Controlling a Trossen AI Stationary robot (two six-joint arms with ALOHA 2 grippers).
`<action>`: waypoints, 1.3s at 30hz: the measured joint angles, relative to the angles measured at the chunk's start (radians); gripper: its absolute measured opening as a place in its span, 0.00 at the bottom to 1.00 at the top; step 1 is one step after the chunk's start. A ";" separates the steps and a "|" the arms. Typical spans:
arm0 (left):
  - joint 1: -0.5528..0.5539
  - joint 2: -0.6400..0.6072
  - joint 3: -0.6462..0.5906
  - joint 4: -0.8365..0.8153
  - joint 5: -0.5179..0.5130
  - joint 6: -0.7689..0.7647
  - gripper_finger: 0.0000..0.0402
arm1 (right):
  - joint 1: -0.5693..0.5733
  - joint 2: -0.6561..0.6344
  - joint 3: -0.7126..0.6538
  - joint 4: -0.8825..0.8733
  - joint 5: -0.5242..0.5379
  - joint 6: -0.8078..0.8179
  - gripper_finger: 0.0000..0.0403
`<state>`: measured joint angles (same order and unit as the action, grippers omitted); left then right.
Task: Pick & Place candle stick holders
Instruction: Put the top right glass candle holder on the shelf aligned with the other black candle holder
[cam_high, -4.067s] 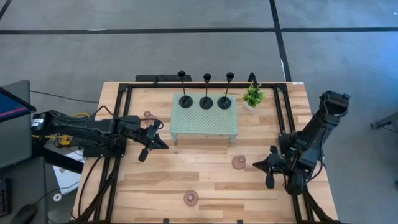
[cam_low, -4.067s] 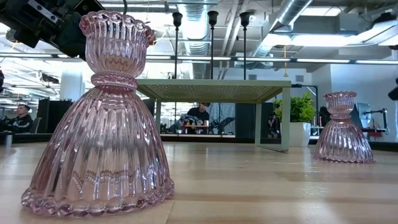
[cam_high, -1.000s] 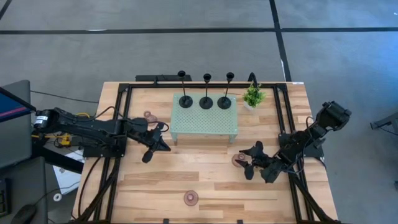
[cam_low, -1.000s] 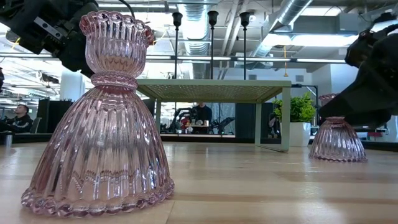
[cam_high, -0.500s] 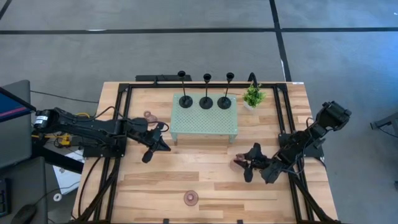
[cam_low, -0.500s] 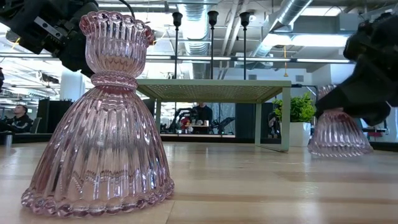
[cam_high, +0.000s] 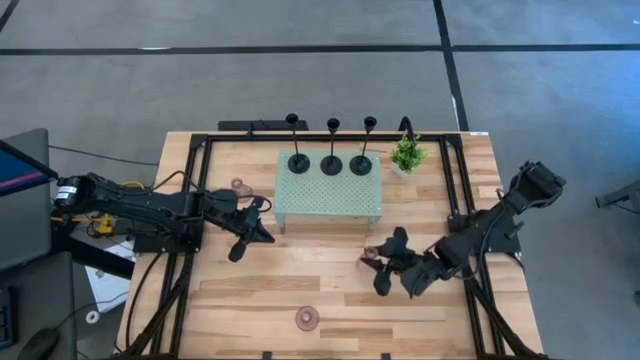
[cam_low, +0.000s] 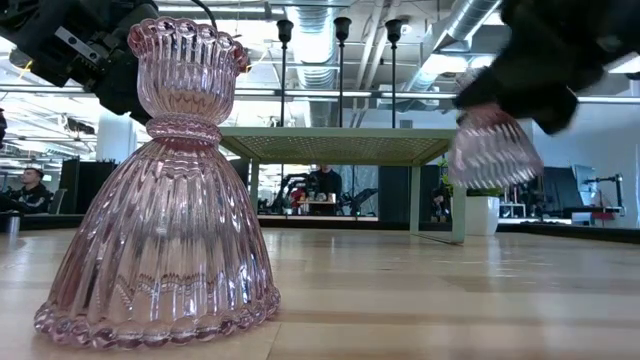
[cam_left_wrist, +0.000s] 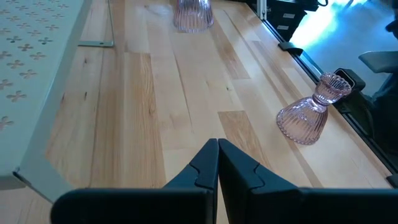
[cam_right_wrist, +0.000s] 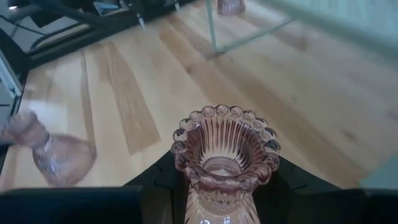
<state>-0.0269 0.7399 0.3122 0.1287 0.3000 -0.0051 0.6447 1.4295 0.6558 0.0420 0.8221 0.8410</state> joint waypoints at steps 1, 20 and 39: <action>0.000 0.000 0.000 0.000 0.000 0.000 0.02 | -0.015 -0.007 0.023 -0.015 -0.012 -0.014 0.30; 0.000 0.000 0.000 0.000 0.000 0.000 0.02 | -0.364 -0.086 0.239 0.003 -0.245 -0.474 0.30; 0.000 0.000 0.000 0.000 0.000 0.000 0.02 | -0.620 -0.003 0.241 0.163 -0.479 -0.580 0.30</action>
<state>-0.0269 0.7395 0.3126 0.1284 0.3000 -0.0051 0.0252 1.4263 0.8969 0.2053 0.3434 0.2608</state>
